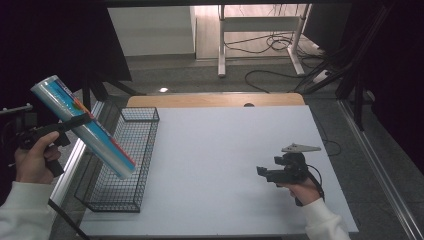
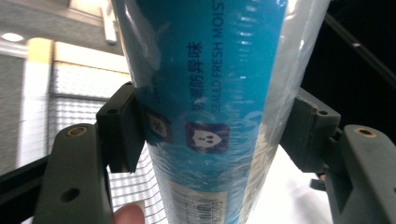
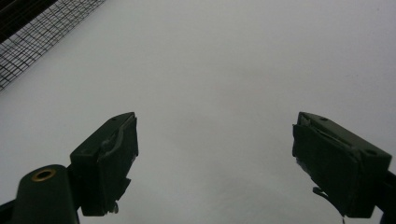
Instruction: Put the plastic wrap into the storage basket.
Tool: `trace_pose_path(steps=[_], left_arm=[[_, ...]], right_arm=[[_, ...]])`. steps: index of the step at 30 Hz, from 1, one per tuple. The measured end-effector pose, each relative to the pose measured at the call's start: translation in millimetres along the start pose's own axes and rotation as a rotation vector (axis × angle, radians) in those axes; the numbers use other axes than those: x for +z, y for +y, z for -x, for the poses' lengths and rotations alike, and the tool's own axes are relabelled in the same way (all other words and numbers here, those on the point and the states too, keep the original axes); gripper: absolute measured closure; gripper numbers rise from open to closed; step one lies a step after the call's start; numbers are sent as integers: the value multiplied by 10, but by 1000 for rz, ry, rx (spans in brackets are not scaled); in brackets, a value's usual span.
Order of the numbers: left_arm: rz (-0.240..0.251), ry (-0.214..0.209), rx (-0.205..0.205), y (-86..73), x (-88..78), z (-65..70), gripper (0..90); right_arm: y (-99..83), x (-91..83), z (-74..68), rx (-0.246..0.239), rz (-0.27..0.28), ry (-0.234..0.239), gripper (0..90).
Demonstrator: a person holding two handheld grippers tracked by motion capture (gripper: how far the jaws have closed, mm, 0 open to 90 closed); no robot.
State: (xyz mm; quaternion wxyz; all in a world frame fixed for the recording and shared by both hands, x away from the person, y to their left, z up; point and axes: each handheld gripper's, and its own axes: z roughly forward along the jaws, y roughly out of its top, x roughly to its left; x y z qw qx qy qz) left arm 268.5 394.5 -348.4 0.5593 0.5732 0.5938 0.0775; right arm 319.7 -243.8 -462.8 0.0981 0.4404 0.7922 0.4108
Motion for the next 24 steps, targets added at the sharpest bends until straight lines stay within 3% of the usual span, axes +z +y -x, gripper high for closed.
trace_pose_path(steps=[4, 13, 24], left_arm=[[-18, 47, -2, -48, 25, -72, 324], [-80, 100, 6, -137, 110, -143, 324], [-177, 132, 30, -272, 237, -140, 324]], right_arm=[[2, 9, -4, 4, -1, -3, 144], [9, 1, 17, 11, 7, -8, 144], [18, -14, 30, 17, 15, -9, 144]])
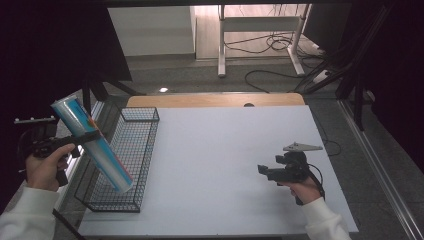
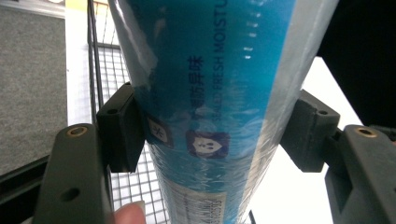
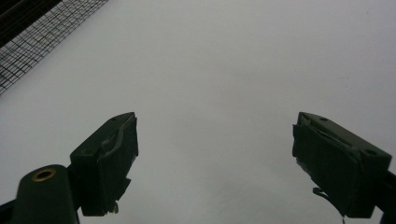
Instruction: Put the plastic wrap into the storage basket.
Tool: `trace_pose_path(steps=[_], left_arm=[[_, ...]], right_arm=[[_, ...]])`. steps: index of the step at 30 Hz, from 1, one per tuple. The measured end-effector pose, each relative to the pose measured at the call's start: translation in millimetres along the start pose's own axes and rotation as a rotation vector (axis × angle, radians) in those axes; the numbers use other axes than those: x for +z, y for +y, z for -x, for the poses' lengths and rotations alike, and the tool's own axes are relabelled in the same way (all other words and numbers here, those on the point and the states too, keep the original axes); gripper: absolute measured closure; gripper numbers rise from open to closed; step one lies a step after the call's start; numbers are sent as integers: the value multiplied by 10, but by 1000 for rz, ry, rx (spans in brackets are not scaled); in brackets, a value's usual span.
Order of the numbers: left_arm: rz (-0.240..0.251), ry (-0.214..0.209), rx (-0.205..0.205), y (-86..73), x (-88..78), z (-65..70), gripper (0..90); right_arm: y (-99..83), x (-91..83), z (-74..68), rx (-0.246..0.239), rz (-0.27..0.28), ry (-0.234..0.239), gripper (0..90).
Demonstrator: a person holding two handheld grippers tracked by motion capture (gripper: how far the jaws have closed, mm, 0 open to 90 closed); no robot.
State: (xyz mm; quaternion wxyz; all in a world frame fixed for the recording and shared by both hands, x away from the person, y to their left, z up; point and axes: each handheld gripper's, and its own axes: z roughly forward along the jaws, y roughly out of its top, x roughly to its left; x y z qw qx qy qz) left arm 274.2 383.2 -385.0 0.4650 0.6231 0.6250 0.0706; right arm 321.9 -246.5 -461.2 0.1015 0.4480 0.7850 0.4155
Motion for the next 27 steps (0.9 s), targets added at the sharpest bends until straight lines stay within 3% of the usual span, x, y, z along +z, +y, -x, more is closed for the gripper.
trace_pose_path(steps=[5, 12, 18, 27], left_arm=[[-31, 12, 7, -46, 49, -16, 324], [-79, 25, 3, -55, 295, -45, 324], [-84, 29, -33, 12, 490, -66, 322], [-110, 117, -122, 168, 945, -140, 321]], right_arm=[[4, 5, 10, 0, 0, -2, 144], [11, 7, 25, 7, 2, -5, 144], [15, -4, 45, 10, 5, -8, 144], [18, -2, 54, 16, 4, -10, 144]])
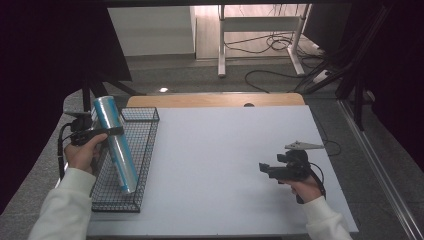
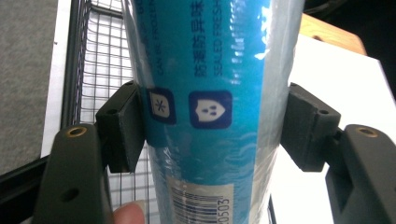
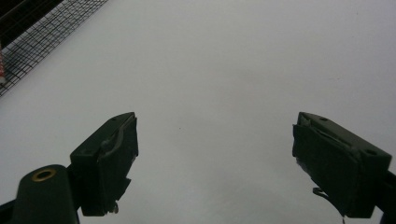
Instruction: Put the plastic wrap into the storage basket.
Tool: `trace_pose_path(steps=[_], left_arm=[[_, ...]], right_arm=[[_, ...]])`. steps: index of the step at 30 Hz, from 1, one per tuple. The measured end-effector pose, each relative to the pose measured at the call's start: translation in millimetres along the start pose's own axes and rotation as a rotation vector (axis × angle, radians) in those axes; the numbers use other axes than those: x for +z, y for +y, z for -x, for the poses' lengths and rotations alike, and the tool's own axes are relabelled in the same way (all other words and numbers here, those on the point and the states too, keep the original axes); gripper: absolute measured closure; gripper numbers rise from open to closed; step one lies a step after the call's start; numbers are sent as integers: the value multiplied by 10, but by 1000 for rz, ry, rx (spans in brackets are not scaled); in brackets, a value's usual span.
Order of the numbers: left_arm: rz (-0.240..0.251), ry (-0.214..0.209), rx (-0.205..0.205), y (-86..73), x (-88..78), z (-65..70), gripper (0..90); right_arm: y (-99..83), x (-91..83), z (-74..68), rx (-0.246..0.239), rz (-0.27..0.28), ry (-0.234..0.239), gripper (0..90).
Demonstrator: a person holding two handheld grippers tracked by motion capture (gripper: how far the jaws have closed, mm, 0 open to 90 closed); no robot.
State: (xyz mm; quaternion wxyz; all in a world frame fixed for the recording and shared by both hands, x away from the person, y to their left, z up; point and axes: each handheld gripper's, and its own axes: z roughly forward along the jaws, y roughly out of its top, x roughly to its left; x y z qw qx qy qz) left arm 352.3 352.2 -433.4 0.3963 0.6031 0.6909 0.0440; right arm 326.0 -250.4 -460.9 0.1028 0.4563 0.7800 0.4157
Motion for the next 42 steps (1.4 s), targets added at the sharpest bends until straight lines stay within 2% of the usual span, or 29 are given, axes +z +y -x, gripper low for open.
trace_pose_path(steps=[7, 10, 12, 14, 22, 25, 32, 35, 38, 42], left_arm=[[-36, 75, -40, 102, 340, 32, 320], [-55, 110, -37, 119, 458, 52, 320], [-66, 151, -17, 126, 507, 96, 318], [-70, 170, -14, 131, 534, 114, 316], [-83, 307, 3, 141, 670, 180, 304], [-94, 337, 17, 146, 730, 193, 298], [-111, 443, 84, 127, 869, 223, 290], [-114, 463, 115, 114, 896, 250, 286], [-114, 462, 126, 112, 893, 241, 284], [-142, 471, 150, 97, 907, 254, 263]], right_arm=[[-1, 12, 9, -1, -4, -6, 144], [-2, 18, 8, -5, -3, -7, 144], [-3, 19, 8, -4, -6, -8, 144], [-3, 19, 10, -5, -8, -11, 144], [-2, 33, 6, -7, -9, -13, 144], [-1, 40, 4, -7, -10, -12, 144], [-3, 38, 14, -7, -14, -17, 144], [-6, 43, 13, -7, -14, -19, 144], [-7, 49, 8, -8, -15, -19, 144], [-9, 45, 1, -8, -17, -21, 144]])
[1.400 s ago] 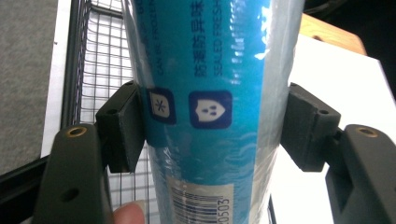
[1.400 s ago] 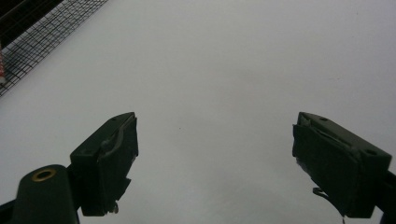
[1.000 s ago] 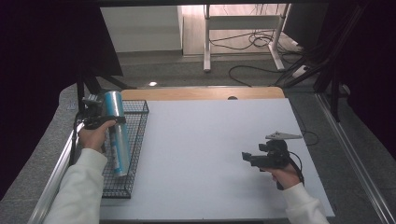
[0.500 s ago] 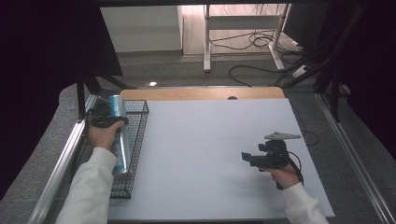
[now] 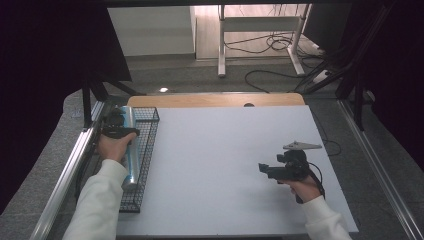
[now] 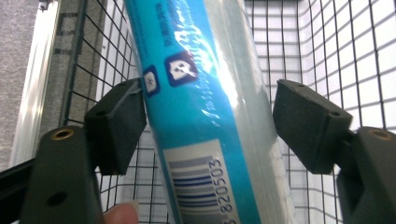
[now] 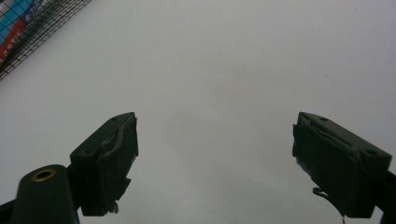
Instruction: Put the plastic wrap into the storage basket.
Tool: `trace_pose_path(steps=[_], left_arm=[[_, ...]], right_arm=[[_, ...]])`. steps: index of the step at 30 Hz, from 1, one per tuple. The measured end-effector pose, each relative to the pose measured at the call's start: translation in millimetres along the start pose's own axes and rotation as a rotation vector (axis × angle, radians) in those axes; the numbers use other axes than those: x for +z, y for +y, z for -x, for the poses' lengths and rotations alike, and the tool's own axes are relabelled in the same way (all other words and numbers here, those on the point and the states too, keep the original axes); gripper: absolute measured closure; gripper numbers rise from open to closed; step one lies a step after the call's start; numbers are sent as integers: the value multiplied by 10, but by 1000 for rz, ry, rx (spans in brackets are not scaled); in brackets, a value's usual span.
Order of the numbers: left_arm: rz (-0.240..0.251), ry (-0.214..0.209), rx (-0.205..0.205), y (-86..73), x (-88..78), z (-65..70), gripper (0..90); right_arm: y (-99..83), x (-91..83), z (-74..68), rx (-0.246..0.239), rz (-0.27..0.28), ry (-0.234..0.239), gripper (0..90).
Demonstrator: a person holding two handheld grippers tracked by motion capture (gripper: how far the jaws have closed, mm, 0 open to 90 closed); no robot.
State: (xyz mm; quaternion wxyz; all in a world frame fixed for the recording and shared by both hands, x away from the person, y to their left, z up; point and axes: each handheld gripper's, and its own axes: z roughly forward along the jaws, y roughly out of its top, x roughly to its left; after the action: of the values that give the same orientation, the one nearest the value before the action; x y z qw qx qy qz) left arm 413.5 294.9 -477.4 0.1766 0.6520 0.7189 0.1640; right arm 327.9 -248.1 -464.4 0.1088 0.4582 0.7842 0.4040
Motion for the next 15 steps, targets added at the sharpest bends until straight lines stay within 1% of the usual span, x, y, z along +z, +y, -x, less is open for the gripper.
trace_pose_path(steps=[1, 2, 3, 4, 5, 7, 9, 10, 13, 15], left_arm=[[-10, -2, 6, -7, 6, 5, 265], [-15, -14, 9, -15, 20, 11, 273], [-19, -47, 0, -22, 33, 9, 286], [-13, -35, -6, -28, 37, 14, 269], [-7, -35, -3, -31, 39, 14, 282], [-9, -56, -19, -30, 38, 2, 251], [-9, -76, -21, -33, 21, -1, 214], [-5, -87, -17, -40, 0, 8, 197], [11, -122, -2, -60, -75, 18, 183], [37, -141, 4, -79, -147, 15, 178]], right_arm=[[0, -2, 0, 0, 0, 0, 144], [-1, -5, 1, 1, 0, 0, 144], [-1, -7, 2, 1, 0, 0, 144], [-2, -7, 5, 0, 1, 0, 144], [-2, -6, 9, -1, 2, -2, 143], [-4, -5, 13, 1, 1, -3, 144], [-4, -10, 15, 3, 0, -3, 144], [-3, -11, 17, 3, 1, -3, 143], [-3, -21, 31, 6, 9, 0, 143], [-4, -34, 42, 13, 9, 3, 143]])
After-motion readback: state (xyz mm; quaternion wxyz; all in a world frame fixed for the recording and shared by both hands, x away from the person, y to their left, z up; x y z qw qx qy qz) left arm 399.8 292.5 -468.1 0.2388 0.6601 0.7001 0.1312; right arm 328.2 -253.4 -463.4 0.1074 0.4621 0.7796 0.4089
